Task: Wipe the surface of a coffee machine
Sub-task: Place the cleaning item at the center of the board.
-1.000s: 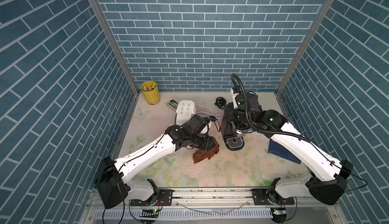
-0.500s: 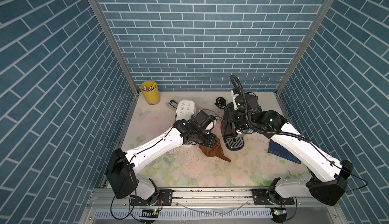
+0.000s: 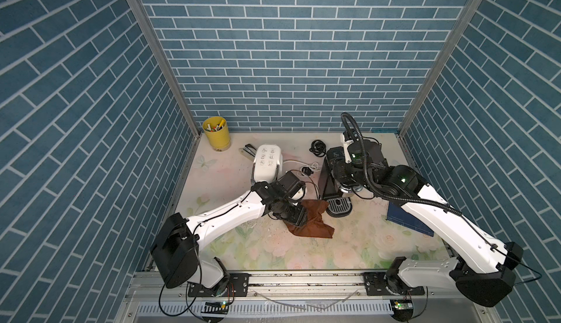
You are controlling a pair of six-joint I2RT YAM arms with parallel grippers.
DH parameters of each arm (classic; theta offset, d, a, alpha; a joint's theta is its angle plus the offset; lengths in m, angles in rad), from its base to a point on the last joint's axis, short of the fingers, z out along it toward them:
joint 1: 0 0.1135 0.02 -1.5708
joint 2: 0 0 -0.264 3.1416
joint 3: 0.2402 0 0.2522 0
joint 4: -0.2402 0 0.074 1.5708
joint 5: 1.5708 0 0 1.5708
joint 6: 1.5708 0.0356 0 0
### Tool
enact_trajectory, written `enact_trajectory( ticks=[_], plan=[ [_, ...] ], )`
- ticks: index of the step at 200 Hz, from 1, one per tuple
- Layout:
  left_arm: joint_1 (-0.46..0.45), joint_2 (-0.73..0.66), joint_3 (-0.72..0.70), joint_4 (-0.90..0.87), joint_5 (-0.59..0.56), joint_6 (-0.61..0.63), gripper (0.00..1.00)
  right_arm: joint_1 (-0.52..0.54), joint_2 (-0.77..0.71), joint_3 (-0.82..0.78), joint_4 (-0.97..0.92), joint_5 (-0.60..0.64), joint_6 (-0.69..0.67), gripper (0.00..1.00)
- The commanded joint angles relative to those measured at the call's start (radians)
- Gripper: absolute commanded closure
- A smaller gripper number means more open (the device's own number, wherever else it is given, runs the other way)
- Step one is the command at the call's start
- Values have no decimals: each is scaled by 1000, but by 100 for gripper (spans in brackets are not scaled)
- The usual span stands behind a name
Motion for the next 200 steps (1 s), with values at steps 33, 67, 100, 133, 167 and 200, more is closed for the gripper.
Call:
enact_trajectory(
  ticks=[33,67,100,133,167,200],
  plan=[
    [5,-76,112,19,61,44,44,-4,-3,-21,-8,27,-3,41],
    [124,-192,192,-1,-67,106,55,-16,4,17,-5,48,-29,41],
    [149,-170,231,60,-63,88,61,-15,31,73,12,-28,-25,45],
    [92,-76,149,140,-36,-11,74,-15,13,18,16,-14,1,45],
    [20,31,26,292,-72,-112,72,-15,-23,1,8,7,5,45],
    [-12,188,30,324,-145,-119,72,-15,-44,2,-8,35,-1,44]
  ],
)
